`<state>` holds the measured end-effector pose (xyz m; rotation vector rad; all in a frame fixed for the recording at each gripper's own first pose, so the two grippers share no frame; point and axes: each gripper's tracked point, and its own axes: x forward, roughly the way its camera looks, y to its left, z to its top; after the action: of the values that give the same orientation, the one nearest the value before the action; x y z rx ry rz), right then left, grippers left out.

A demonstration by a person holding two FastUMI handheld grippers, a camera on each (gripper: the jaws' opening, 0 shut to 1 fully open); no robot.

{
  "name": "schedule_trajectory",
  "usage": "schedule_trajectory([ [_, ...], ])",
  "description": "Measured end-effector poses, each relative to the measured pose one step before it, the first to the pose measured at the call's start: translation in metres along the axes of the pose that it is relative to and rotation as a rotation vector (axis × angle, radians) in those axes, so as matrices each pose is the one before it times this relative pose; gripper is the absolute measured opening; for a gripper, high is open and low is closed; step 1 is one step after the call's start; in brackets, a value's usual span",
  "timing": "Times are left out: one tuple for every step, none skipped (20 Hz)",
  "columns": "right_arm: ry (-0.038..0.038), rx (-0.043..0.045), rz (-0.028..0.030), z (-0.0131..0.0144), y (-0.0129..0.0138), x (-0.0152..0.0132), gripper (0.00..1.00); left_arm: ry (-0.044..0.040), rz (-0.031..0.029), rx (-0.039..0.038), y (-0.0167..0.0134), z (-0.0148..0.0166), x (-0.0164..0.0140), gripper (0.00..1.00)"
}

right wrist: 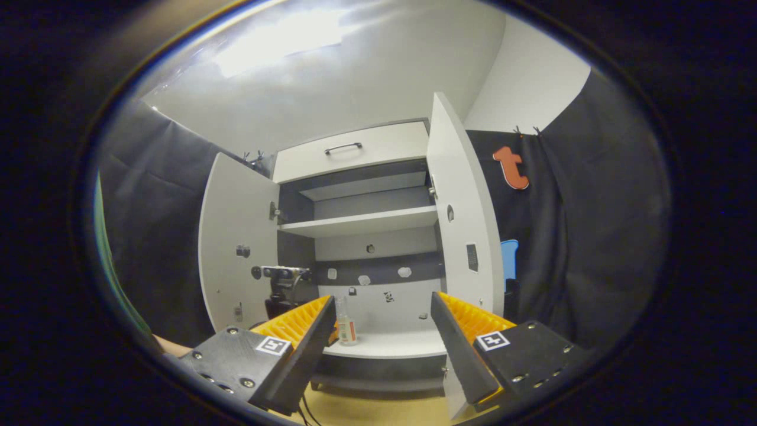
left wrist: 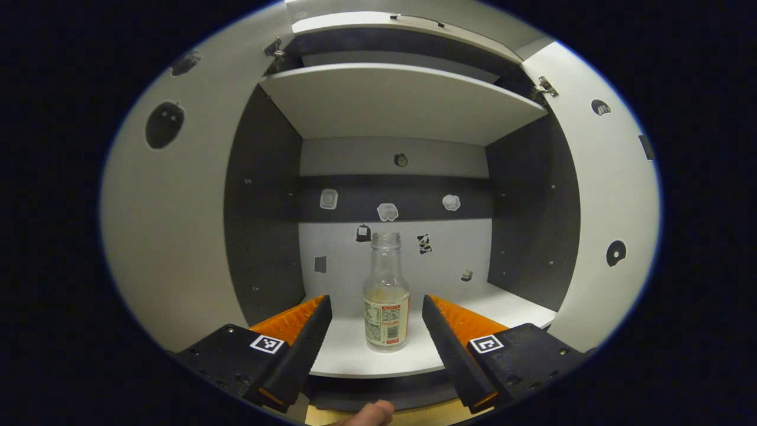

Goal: Grasp the bottle in the cabinet with the left hand and place it on the coaster, then close the right door with the right hand and the left door with the left hand.

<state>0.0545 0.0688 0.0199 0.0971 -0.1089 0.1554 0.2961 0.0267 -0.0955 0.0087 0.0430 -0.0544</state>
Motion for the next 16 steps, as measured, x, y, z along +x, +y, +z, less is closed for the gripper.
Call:
schedule_trajectory([
  [0.00658, -0.00642, -0.00439, -0.00194, -0.00019, -0.00385, 0.98, 0.01628, -0.02521, 0.00647, -0.00706, -0.0065, 0.01204, 0.98],
  [0.00348, -0.01001, -0.01596, 0.00031, -0.00387, -0.0046, 0.98, 0.01879, -0.01647, 0.01413, -0.00407, -0.00767, 0.00923, 0.98],
  [0.00195, -0.00744, -0.01433, -0.00031, -0.00352, -0.00295, 0.98, -0.00253, 0.00482, 0.01775, 0.0023, -0.00192, 0.01031, 0.98],
  [0.00129, -0.00686, -0.01739, 0.00127, -0.00372, -0.00525, 0.98, 0.00581, 0.0069, 0.00481, 0.00131, -0.00077, 0.00986, 0.96],
  [0.00083, -0.00652, -0.01572, 0.00096, -0.00371, -0.0054, 0.98, 0.00105, 0.01029, -0.00017, 0.00234, 0.00016, 0.00687, 0.96],
  [0.00173, -0.00708, -0.02065, -0.00015, -0.00514, -0.00489, 0.98, 0.00088, 0.01004, -0.0082, 0.00285, -0.00172, 0.005, 0.96],
  [-0.00015, -0.00812, -0.01746, 0.00101, -0.00551, -0.00672, 0.98, -0.00136, 0.00282, -0.02139, 0.00173, -0.00056, 0.00759, 0.95],
  [0.00263, -0.00699, -0.01836, 0.00047, -0.00624, -0.00544, 0.98, 0.01243, 0.00848, -0.02574, 0.00169, -0.00476, 0.00739, 0.95],
  [0.00178, -0.0091, -0.01547, 0.00112, -0.00575, -0.00727, 0.98, 0.01924, 0.0098, -0.02443, 0.00231, -0.00718, 0.00822, 0.95],
  [0.00441, -0.01189, -0.0204, -0.00036, -0.00581, -0.00476, 0.98, 0.02482, 0.01572, -0.01679, 0.00415, -0.00791, 0.00741, 0.96],
  [0.00117, -0.01511, -0.01448, -0.00008, -0.00627, -0.00613, 0.98, 0.02286, 0.01185, -0.0042, 0.00454, -0.00609, 0.00596, 0.96],
  [0.00098, -0.00584, -0.00781, 0.0016, -0.00404, -0.00697, 0.98, 0.02655, -0.03774, -0.00629, -0.00724, -0.00645, 0.00503, 0.96],
  [-0.00506, 0.00129, -0.0012, 0.00139, -0.00136, -0.00793, 1.0, 0.0267, -0.0561, 0.00539, -0.00988, -0.00018, -0.00965, 0.97],
  [-0.00444, 0.00431, -0.00706, 0.00219, -0.00397, -0.0054, 0.98, -0.0007, -0.02729, -0.0018, -0.00878, 0.0, -0.00166, 0.8],
  [-0.00172, -0.00109, -0.00812, -0.00094, -0.00583, -0.0057, 1.0, -0.00572, -0.01859, -0.01999, -0.00713, 0.003, -0.01134, 0.8],
  [0.00321, -0.00478, -0.00952, -0.0008, -0.00575, -0.0063, 0.98, -0.01371, -0.00954, -0.03156, -0.00515, 0.00574, -0.01218, 0.79],
])
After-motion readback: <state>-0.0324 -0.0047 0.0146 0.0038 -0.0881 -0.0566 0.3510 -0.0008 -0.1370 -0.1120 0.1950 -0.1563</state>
